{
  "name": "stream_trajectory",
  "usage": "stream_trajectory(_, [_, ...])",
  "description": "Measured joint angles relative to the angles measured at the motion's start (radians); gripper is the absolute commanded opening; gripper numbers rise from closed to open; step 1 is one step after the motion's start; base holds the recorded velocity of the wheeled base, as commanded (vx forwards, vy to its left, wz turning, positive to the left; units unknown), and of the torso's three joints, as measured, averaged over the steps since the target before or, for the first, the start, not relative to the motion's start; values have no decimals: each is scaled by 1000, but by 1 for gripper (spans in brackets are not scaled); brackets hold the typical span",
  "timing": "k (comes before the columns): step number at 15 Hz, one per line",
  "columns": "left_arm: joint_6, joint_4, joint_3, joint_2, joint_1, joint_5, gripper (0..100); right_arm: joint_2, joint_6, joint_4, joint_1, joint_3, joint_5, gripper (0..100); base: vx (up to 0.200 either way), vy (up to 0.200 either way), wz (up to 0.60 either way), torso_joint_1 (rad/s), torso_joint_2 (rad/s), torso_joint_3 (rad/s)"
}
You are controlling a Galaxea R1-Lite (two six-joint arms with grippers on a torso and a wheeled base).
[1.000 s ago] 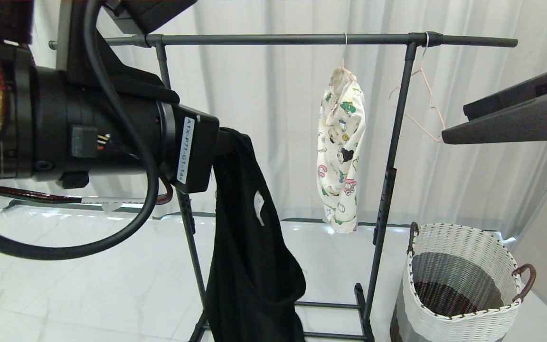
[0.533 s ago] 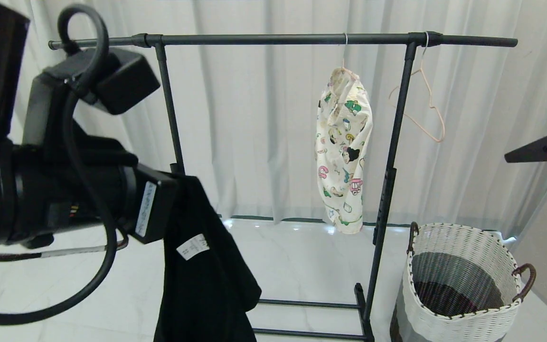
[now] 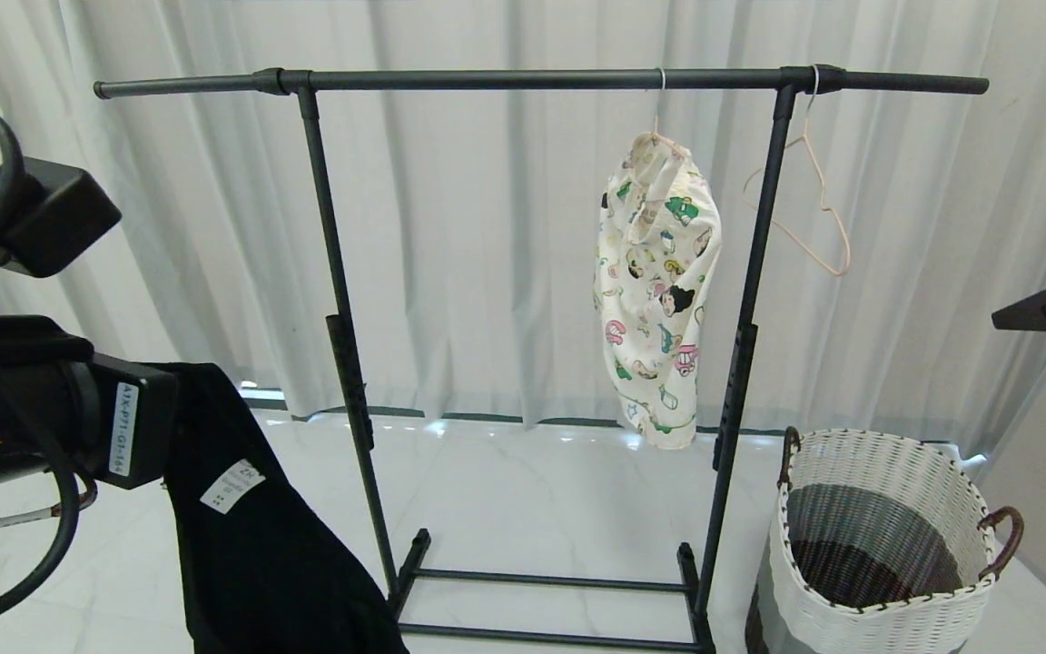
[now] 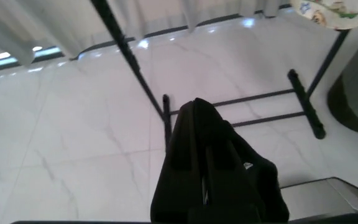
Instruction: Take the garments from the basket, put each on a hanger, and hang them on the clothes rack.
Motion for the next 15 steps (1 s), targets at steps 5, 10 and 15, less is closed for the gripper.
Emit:
stream_trajectory(5, [63, 0, 43, -30, 16, 0, 0, -1, 1, -33, -7, 2, 16, 100, 0, 0, 0, 150, -452, -276])
stream_trajectory(10, [64, 0, 51, -39, 17, 0, 0, -1, 44, -33, -13, 1, 38, 100, 0, 0, 0, 189, -464, -283])
stream_trajectory(15, [64, 0, 51, -39, 17, 0, 0, -1, 49, -33, -13, 1, 38, 100, 0, 0, 0, 207, -490, -279])
